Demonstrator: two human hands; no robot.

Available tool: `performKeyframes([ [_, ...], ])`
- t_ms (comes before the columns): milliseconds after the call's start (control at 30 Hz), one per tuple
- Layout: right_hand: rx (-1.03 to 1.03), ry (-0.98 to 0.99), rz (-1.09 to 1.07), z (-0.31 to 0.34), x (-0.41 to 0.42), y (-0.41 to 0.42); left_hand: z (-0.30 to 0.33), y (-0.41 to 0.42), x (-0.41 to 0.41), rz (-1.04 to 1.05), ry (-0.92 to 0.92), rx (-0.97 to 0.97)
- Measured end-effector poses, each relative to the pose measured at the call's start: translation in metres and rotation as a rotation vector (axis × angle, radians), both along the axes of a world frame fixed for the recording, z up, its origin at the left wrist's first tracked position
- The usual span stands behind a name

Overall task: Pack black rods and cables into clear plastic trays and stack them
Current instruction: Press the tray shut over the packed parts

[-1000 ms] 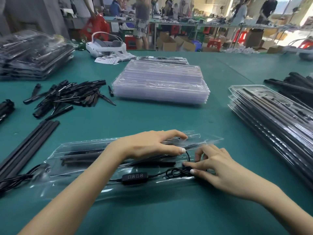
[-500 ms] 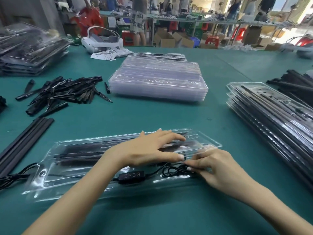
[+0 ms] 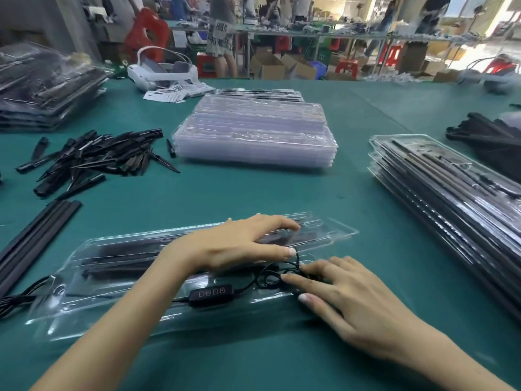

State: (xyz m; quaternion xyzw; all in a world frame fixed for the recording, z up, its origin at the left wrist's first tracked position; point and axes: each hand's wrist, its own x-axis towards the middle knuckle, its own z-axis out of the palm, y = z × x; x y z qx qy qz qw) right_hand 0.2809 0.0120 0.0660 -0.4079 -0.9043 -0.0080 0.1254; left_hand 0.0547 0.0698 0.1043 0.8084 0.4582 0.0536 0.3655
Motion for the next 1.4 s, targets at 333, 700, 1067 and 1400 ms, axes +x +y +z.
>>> performKeyframes([
  [333, 0.086, -0.115, 0.006, -0.016, 0.012, -0.017, -0.046, -0.024, 0.004, -0.036, 0.263, 0.372],
  [700, 0.293, -0.006, 0.083, -0.024, 0.042, -0.025, -0.057, -0.024, 0.005, 0.009, 0.265, 0.455],
  [1067, 0.218, 0.041, 0.073, -0.013, 0.027, 0.006, -0.059, -0.028, 0.011, 0.022, 0.37, 0.509],
  [1400, 0.473, 0.149, 0.119, -0.03, 0.02, 0.011, -0.062, -0.035, 0.006, 0.048, 0.237, 0.487],
])
